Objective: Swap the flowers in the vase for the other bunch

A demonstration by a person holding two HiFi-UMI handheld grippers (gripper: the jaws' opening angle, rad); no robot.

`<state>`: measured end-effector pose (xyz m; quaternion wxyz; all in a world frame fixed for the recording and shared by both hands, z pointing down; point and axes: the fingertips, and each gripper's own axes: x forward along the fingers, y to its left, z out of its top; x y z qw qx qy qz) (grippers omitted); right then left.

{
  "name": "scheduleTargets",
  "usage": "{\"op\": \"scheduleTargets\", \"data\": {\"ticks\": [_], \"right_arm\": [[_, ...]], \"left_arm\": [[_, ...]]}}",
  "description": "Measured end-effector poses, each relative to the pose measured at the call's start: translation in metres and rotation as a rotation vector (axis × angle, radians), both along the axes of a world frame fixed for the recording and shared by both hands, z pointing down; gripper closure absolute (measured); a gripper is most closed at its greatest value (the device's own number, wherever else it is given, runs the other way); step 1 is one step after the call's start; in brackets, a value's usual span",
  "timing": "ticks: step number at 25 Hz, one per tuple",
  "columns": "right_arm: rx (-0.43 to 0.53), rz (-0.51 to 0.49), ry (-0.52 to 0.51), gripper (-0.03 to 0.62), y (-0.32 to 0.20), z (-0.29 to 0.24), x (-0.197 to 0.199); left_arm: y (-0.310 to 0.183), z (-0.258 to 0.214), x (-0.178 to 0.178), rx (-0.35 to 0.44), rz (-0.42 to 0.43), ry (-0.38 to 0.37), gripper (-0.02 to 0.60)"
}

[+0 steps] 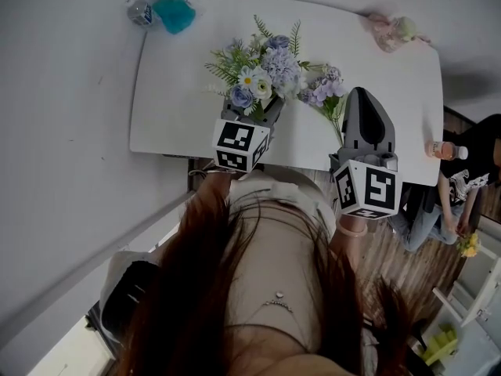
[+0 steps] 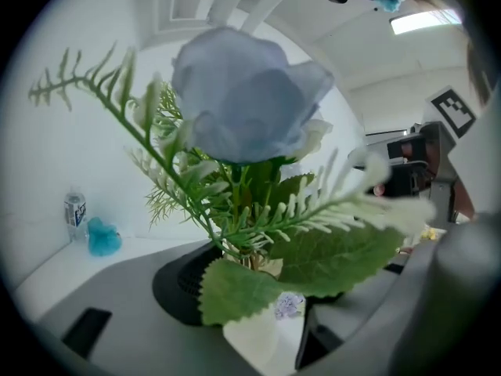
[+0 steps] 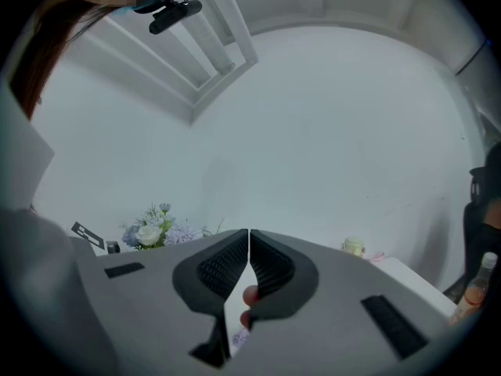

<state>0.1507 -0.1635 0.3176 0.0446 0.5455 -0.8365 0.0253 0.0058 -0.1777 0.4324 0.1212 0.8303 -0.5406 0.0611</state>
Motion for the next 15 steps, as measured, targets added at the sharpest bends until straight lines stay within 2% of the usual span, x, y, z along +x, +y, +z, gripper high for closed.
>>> {"op": "scheduleTargets", "data": {"ticks": [5,11,15], "right_arm": [[0.006,0.001,-0.006,0.566,0.001,-0.002,0.000],[0.003,0.003,-0.018,0.565,0.003,-0.002,0.001],[0.002,0.003,-0.027,0.566,0.002,-0.003,0.002]], "left_arm": [[0.003,-0.003,-0.004,0.022,-0.019,-0.005,0.371],[0.006,-0.008,-0.008,0.040,-0.040,-0.006,0.394],[0.004,-0.020,-0.011,0.085,-0.069,-0.022,0.432]]}}
